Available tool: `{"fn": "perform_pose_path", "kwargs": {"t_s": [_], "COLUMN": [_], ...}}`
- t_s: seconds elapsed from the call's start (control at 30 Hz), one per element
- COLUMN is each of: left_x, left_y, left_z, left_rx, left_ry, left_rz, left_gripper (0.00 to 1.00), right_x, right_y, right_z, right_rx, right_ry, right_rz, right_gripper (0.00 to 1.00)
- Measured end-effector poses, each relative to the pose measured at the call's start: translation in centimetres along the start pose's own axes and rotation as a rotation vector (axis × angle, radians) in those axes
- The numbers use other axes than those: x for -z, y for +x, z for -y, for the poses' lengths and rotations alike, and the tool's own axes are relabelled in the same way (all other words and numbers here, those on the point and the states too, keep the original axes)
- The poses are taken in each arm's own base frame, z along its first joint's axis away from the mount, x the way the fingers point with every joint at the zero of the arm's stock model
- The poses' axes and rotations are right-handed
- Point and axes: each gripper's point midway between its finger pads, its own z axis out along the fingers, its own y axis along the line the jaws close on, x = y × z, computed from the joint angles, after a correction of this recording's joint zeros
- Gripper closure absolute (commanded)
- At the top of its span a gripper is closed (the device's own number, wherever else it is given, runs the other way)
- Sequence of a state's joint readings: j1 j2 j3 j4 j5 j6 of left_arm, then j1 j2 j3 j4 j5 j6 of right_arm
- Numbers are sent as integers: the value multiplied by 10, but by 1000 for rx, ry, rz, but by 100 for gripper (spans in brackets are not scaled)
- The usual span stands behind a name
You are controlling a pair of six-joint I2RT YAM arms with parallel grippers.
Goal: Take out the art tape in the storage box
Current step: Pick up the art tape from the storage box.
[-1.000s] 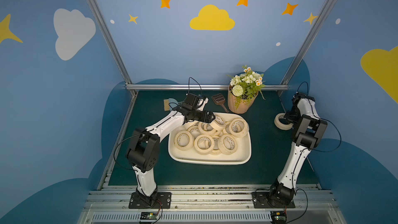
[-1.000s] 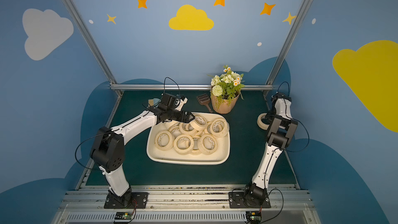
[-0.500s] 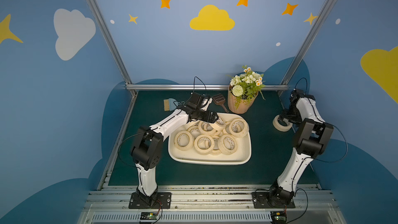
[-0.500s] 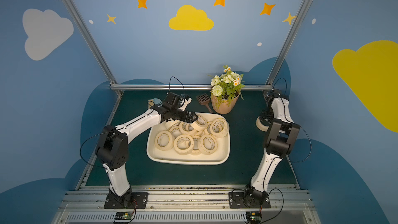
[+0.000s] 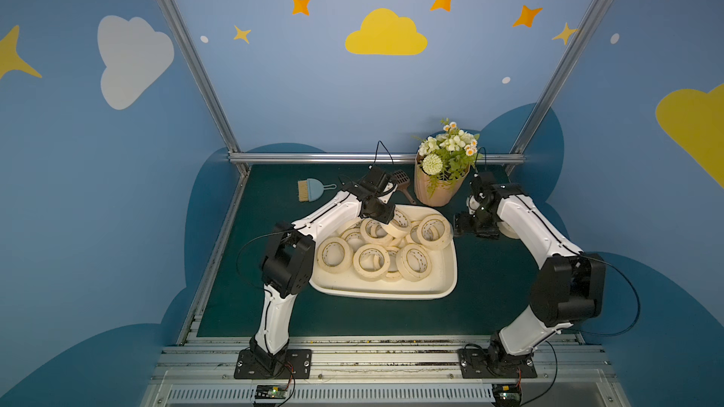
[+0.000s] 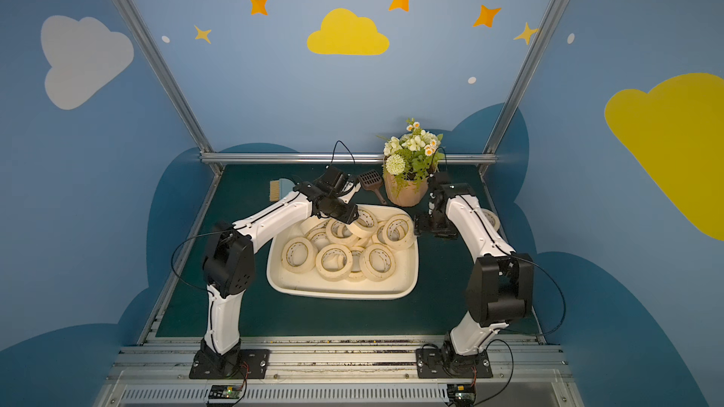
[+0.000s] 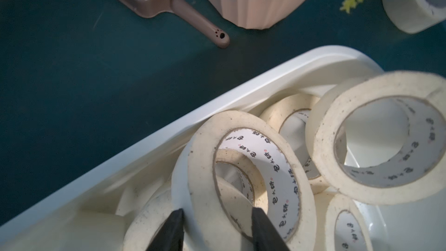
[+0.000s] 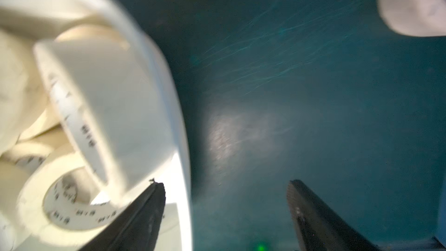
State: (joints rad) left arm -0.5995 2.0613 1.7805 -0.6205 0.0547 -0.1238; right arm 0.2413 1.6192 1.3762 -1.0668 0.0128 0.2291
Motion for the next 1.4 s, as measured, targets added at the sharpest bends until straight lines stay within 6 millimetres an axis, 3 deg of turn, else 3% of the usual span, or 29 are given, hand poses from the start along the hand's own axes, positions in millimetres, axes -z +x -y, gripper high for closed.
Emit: {"fn": "perform_pose_path", "kwargs": {"t_s": [0.1, 0.17, 0.2, 0.33, 0.43, 0.53, 0.63, 0.9, 1.07, 1.23, 1.4], "left_x": [0, 0, -1, -5, -11, -16, -17, -7, 10, 27, 34], "left_y": [0, 1, 2, 7, 7, 5, 7, 13, 16, 12, 9], "left_z": [-1, -1, -1, 0, 3, 3, -1, -2, 14, 32, 34], "left_rx": [-2, -4, -2, -6, -8, -13, -14, -50, -100, -134, -138], "left_ry": [-8, -10, -11, -13, 0, -1, -19, -82, -104, -92, -100], "left_rz": [0, -4, -7, -27, -33, -33, -45, -64, -67, -39, -22], "left_gripper": [72, 47, 39, 26, 41, 75, 95, 96, 96, 96, 96], "right_x": [6, 14, 18, 32, 34, 34, 34, 47, 56, 42, 24], "right_y": [20, 27, 29, 28, 26, 26, 25, -2, -29, -37, -36], "right_z": [-36, -49, -54, -64, -67, -67, -68, -90, -116, -131, -140], "right_rx": [75, 91, 92, 82, 71, 66, 64, 60, 83, 83, 87], "right_ry": [-74, -114, -131, -184, -198, -201, -205, -278, -335, -354, -354], "right_rz": [-8, 2, 10, 43, 51, 51, 51, 93, 126, 88, 38], "right_gripper": [15, 15, 15, 15, 16, 16, 16, 20, 28, 38, 40]}}
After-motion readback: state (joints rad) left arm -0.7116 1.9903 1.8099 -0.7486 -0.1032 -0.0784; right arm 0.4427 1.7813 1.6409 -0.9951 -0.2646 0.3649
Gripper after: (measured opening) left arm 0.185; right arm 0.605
